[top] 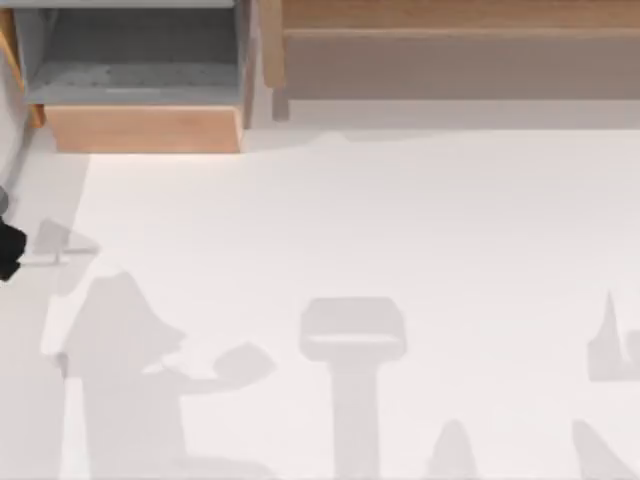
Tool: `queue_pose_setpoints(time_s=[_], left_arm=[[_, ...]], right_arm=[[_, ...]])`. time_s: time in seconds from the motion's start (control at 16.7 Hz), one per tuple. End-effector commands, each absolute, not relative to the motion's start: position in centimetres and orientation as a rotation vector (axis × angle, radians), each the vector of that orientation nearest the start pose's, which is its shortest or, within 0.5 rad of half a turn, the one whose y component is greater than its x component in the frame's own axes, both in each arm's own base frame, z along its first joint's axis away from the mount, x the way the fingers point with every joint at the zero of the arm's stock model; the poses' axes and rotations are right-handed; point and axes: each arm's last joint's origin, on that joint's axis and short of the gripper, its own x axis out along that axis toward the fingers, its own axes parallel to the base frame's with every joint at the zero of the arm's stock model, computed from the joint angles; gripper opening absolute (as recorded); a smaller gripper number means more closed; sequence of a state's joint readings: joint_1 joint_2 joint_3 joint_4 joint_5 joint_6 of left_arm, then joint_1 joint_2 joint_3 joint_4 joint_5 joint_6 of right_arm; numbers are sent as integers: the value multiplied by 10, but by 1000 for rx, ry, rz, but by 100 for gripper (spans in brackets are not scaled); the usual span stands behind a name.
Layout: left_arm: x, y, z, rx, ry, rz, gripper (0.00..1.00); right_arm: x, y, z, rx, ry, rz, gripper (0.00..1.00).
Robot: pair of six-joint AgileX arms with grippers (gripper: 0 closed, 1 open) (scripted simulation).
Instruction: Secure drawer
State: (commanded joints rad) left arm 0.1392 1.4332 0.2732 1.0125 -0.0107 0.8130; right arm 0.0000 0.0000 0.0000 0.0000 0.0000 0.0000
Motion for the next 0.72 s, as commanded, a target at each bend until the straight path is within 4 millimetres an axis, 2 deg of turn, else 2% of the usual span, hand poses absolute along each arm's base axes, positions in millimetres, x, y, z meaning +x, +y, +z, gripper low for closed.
queue_pose_setpoints(time_s=[0.18,0.42,0.54,0.72], left_arm=[[233,81,126,1028,173,73,100],[229,137,113,1348,72,58,100],[229,156,107,1466,29,35,100],[229,172,97,1557,-9,-7,100]], right_arm=[[106,-1,160,0,0,0,100],[106,-1,160,0,0,0,100],[106,-1,160,0,0,0,100],[106,-1,160,0,0,0,100]])
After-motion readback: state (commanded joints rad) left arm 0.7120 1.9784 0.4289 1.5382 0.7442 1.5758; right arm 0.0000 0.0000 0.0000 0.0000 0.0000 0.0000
